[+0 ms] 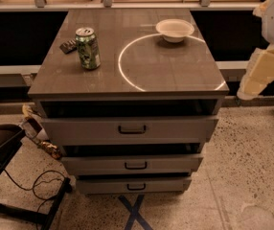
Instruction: Move paper bowl near green can
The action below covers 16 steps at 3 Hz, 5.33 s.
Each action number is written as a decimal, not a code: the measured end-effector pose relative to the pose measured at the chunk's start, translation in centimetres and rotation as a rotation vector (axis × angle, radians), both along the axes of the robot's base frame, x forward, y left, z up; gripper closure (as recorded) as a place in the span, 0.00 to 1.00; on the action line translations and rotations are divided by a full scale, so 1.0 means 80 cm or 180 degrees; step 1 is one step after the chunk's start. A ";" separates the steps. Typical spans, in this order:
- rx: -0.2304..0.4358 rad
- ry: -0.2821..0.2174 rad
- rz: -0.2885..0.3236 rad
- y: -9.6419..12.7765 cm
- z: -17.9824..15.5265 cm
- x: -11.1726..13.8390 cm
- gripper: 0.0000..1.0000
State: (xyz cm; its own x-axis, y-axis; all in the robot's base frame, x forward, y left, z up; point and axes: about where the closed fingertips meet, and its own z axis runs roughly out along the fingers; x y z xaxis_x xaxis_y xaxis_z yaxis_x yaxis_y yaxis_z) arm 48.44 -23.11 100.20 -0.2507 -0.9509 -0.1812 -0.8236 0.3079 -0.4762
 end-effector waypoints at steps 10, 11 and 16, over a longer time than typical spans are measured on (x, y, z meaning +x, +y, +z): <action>0.1031 -0.1192 0.0183 -0.001 -0.100 0.424 0.00; 0.1283 -0.1189 0.0215 0.015 -0.121 0.454 0.00; 0.1391 -0.1141 0.0271 0.042 -0.166 0.494 0.74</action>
Offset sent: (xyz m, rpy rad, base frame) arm 0.1639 0.0024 0.0366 0.2696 -0.4278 0.0489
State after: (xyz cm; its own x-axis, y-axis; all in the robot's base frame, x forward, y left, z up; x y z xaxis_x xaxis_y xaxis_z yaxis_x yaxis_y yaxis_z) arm 87.95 -19.77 86.90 -0.0270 -0.7826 -0.6219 -0.6646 0.4788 -0.5736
